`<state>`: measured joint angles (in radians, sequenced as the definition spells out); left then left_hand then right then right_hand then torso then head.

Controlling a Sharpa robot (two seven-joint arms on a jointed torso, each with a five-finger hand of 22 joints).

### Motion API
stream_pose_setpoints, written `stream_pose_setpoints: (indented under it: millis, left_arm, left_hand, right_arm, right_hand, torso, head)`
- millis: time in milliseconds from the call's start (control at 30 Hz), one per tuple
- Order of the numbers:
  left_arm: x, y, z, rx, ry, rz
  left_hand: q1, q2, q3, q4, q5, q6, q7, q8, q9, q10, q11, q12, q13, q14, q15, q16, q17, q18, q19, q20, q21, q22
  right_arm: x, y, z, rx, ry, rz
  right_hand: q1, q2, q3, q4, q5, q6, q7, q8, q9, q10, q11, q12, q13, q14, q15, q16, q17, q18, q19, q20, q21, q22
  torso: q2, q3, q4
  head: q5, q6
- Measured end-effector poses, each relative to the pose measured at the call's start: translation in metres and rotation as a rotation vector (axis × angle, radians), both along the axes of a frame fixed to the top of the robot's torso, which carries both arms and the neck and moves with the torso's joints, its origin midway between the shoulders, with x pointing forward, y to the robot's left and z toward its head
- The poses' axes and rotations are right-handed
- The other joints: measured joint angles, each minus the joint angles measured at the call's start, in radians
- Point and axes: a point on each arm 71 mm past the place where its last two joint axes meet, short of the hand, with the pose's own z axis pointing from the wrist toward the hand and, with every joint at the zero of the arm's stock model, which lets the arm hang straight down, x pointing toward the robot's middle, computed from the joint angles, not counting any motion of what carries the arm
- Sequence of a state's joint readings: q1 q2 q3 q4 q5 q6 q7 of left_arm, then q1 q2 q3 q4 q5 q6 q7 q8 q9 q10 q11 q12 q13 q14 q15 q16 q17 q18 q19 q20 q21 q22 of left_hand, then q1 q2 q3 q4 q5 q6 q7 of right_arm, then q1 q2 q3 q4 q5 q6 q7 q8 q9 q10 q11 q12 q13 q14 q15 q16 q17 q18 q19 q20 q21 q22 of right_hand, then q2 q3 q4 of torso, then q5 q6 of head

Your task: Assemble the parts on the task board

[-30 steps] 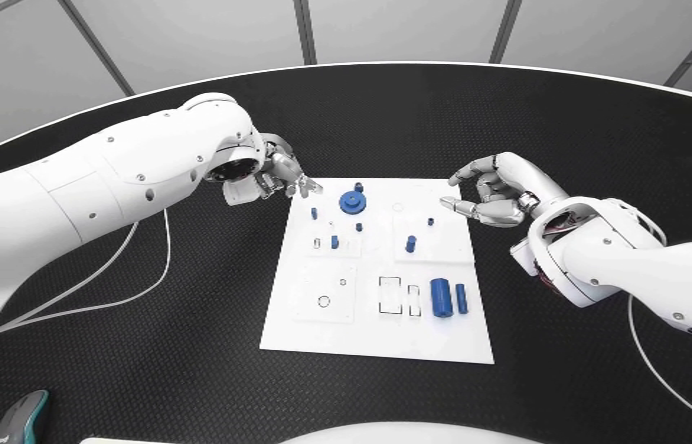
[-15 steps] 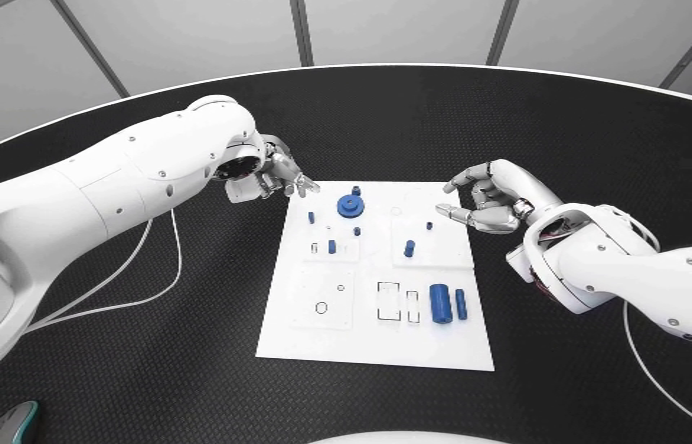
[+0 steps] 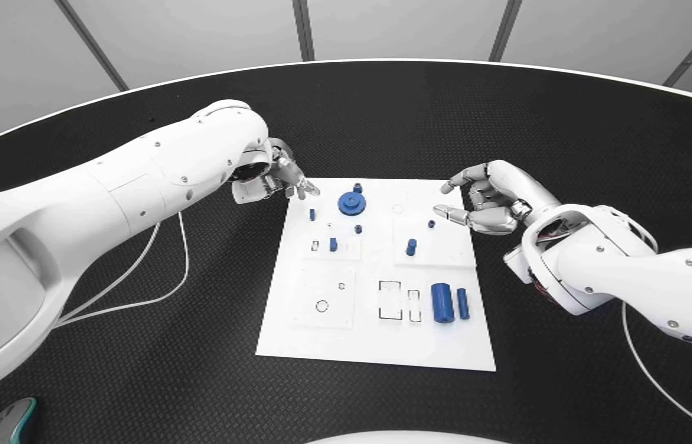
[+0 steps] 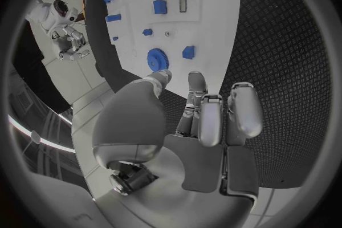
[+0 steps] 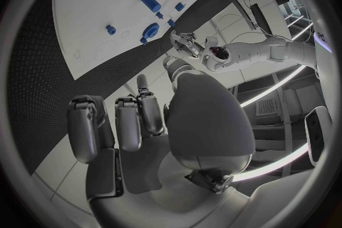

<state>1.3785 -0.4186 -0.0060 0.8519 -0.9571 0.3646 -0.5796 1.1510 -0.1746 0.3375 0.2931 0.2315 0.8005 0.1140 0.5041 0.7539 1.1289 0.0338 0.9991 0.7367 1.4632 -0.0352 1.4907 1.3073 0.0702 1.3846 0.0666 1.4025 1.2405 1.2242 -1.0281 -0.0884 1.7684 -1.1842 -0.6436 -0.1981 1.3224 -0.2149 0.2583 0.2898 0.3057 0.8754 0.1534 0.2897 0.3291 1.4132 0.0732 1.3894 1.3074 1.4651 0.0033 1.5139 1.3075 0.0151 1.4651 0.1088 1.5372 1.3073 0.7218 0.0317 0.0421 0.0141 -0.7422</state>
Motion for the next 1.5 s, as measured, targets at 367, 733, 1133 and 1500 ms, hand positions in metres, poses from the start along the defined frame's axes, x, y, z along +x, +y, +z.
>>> stream_pose_setpoints:
  millis: [367, 733, 1133, 1500]
  left_arm:
    - [-0.002, -0.001, -0.011, 0.041, 0.053, -0.007]
    - [-0.006, -0.004, -0.021, 0.048, 0.092, -0.028]
    - [-0.006, -0.007, -0.024, 0.035, 0.08, -0.023]
    - [-0.006, -0.009, -0.024, 0.029, 0.073, -0.023]
  left_hand:
    - [-0.016, 0.005, -0.012, 0.001, 0.0, 0.007, 0.0, 0.0, -0.01, 0.004, 0.004, 0.008, 0.006, 0.0, 0.0, 0.007, 0.0, 0.0, 0.014, -0.001, 0.011, 0.022]
    - [-0.023, 0.012, -0.018, 0.001, 0.0, 0.016, -0.002, 0.0, -0.015, 0.011, -0.004, 0.017, 0.016, 0.0, 0.0, 0.007, 0.0, 0.0, 0.021, -0.001, 0.02, 0.04]
    - [-0.024, 0.014, -0.018, 0.001, 0.0, 0.02, -0.005, 0.0, -0.018, 0.015, -0.001, 0.023, 0.023, 0.0, 0.0, 0.007, 0.001, 0.0, 0.025, -0.004, 0.024, 0.048]
    - [-0.017, 0.026, -0.017, 0.001, 0.0, 0.022, -0.007, 0.0, -0.022, 0.018, -0.004, 0.027, 0.024, 0.0, 0.0, 0.007, 0.001, 0.0, 0.032, -0.004, 0.028, 0.052]
  right_arm:
    - [0.0, 0.0, 0.0, 0.001, -0.003, -0.002]
    - [0.001, 0.0, 0.0, 0.003, -0.005, -0.003]
    - [0.001, 0.0, 0.0, 0.002, -0.005, -0.003]
    - [0.001, 0.0, 0.0, 0.001, -0.004, -0.003]
  right_hand:
    - [0.0, 0.0, 0.0, 0.0, 0.004, 0.0, 0.0, 0.0, -0.001, 0.0, 0.0, 0.0, 0.0, 0.0, 0.0, 0.0, 0.0, 0.0, 0.0, 0.0, 0.0, 0.0]
    - [0.0, 0.0, 0.0, 0.0, 0.004, 0.0, 0.0, 0.0, -0.001, 0.0, 0.0, 0.0, 0.0, 0.0, 0.0, 0.0, 0.0, 0.0, 0.0, 0.0, 0.0, 0.0]
    - [0.0, 0.0, 0.0, 0.0, 0.004, 0.0, 0.0, 0.0, -0.001, 0.0, 0.0, 0.0, 0.001, 0.0, 0.0, 0.0, 0.0, 0.0, 0.0, 0.0, 0.0, 0.0]
    - [0.0, 0.0, 0.0, 0.0, 0.004, 0.0, 0.0, 0.0, -0.001, 0.0, 0.0, 0.0, 0.001, 0.0, 0.0, 0.0, 0.0, 0.0, 0.0, 0.0, 0.0, 0.0]
  torso:
    - [-0.001, 0.0019, 0.0006]
    - [-0.001, 0.0014, 0.0017]
    - [-0.001, 0.0009, 0.0013]
    - [0.0, 0.0013, 0.0012]
  head:
    - [0.003, -0.003]
    - [0.006, -0.002]
    - [0.006, -0.004]
    - [0.004, -0.003]
